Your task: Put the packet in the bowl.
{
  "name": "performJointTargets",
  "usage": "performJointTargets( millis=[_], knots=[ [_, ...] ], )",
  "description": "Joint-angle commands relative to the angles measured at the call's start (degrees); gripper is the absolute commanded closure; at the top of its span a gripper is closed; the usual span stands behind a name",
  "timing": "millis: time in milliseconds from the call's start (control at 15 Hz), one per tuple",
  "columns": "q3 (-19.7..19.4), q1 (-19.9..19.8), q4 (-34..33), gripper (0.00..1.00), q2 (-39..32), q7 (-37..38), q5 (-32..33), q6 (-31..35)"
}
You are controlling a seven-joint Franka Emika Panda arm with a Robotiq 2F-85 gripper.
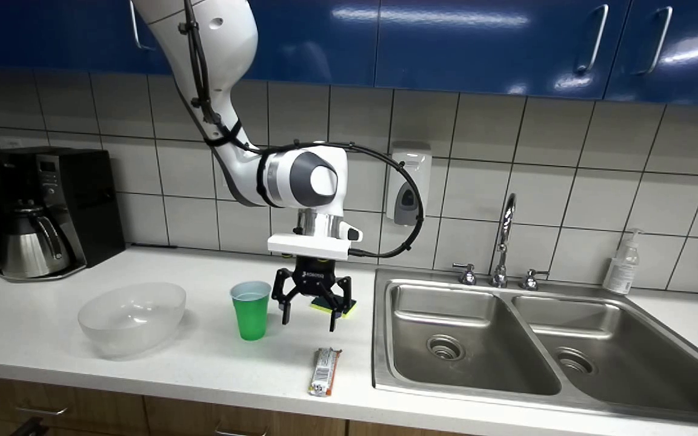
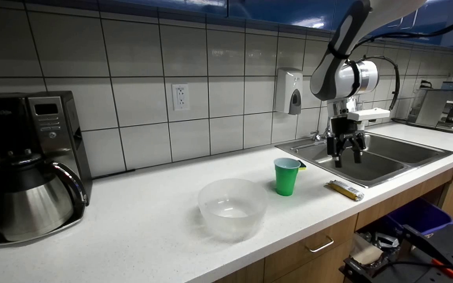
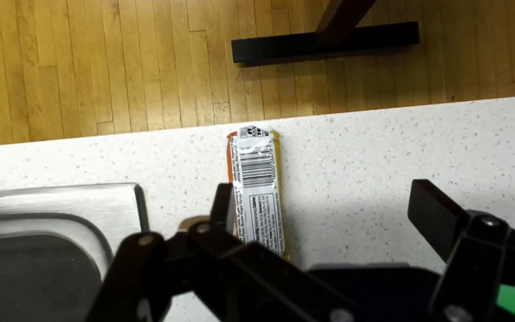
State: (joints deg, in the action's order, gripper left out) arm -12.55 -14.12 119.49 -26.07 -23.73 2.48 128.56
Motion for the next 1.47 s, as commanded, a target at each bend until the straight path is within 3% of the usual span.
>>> performJointTargets(
  millis=[0, 1000, 1400],
  knots=[
    [1.3, -1.4, -0.5, 0.0, -1.1, 0.8, 1.4, 0.7],
    [2.3, -3.7, -2.4, 0.0, -10.7, -1.5, 5.7, 12.1],
    [3.3, -4.2, -4.2, 0.0, -13.0, -2.6, 5.9, 13.8]
  ],
)
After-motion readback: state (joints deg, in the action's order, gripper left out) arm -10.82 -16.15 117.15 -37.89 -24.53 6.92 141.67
